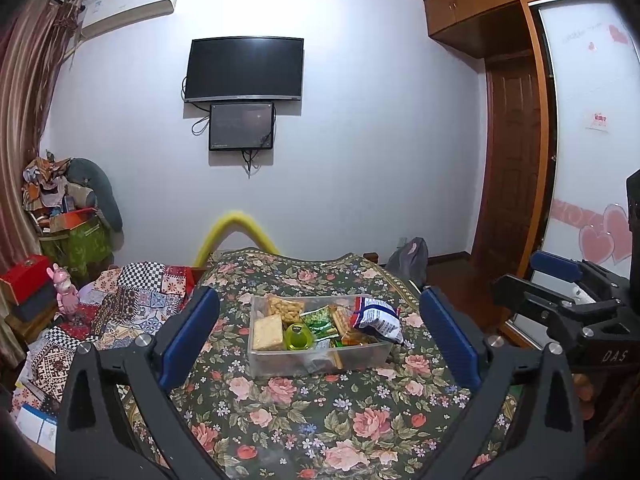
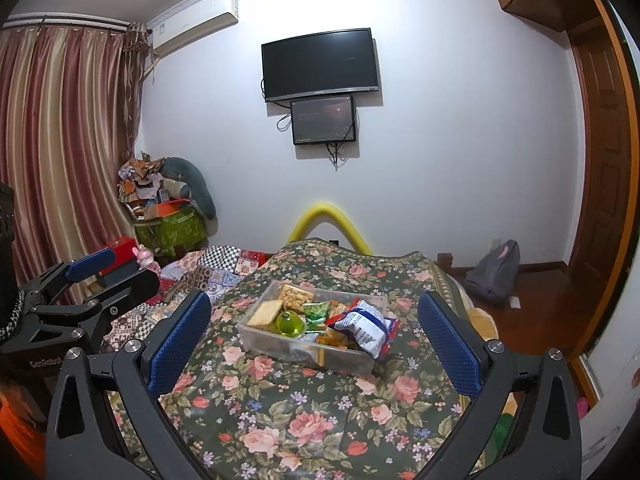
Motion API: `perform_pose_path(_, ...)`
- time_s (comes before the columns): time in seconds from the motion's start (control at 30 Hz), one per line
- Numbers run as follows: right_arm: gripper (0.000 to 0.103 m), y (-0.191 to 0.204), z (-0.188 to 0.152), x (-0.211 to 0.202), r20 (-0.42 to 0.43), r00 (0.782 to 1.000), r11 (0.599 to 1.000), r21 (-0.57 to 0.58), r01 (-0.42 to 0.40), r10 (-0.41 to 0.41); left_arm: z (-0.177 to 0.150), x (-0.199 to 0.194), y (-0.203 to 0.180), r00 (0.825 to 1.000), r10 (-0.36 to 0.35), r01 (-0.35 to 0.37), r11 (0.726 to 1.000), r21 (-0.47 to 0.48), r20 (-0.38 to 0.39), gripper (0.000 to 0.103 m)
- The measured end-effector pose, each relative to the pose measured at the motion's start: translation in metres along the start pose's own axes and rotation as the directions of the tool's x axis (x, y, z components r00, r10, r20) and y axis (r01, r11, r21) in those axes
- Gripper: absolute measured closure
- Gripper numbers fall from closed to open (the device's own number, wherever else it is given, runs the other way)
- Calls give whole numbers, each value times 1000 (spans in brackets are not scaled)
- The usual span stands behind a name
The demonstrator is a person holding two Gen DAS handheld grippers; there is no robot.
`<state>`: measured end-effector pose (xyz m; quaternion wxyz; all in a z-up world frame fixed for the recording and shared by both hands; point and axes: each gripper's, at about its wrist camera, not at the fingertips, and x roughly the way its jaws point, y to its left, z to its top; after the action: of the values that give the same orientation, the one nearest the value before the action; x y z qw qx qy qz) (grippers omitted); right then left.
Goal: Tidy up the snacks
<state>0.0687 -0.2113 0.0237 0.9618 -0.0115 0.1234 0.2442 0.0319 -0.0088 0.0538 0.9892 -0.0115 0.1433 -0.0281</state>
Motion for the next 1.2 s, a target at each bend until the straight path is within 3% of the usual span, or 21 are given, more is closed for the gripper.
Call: perform_pose_path(1.2, 0, 2, 3, -5, 17, 1000, 1000, 8, 26, -26, -3, 4, -1, 999, -36, 36, 999, -10, -20, 0)
